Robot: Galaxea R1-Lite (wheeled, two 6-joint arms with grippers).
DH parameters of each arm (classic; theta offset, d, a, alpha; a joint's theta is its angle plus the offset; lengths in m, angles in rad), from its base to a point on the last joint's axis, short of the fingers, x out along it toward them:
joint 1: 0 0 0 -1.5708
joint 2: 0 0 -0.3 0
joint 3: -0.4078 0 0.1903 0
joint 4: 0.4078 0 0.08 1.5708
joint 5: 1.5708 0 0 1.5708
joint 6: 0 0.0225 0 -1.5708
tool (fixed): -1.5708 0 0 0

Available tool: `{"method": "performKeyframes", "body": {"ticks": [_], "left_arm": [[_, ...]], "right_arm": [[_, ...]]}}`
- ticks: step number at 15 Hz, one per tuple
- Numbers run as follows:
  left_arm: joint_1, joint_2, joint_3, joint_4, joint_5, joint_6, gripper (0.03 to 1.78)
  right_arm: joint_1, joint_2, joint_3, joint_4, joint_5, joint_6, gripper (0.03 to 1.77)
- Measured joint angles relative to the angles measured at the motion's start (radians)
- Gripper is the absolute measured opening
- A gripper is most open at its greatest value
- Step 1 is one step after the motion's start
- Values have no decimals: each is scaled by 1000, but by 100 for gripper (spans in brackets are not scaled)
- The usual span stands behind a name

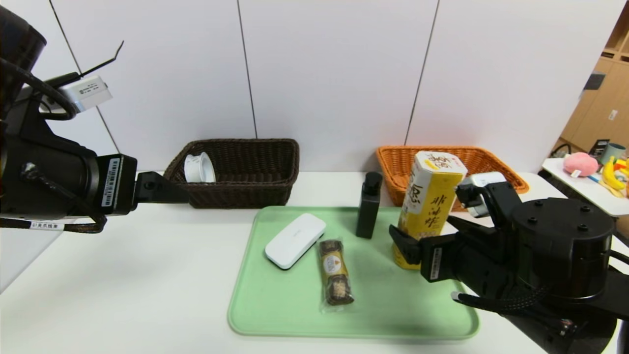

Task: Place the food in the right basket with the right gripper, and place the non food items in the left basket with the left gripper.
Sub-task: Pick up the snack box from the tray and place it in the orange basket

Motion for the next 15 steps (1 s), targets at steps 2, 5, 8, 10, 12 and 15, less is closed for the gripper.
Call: {"method": "performKeyframes", "body": {"ticks": [2, 5, 8, 10, 12, 15], "left_arm": [[0, -6, 0, 0, 1, 2, 169], [0, -11, 1, 0, 1, 2, 169], [-1, -13, 1, 0, 1, 2, 169], [-1, -17, 1, 5, 1, 3, 169], [-1, -22, 4, 6, 1, 3, 169], [-1, -28, 17, 5, 1, 4, 169]], "right_arm": [[-29, 20, -11, -6, -10, 1, 171], [-65, 46, -27, -41, -19, 3, 171], [-79, 83, -29, -97, -18, 4, 171], [-82, 119, -29, -153, -18, 6, 171], [-83, 146, -29, -169, -18, 8, 171], [-93, 166, -29, -170, -19, 9, 171]]}}
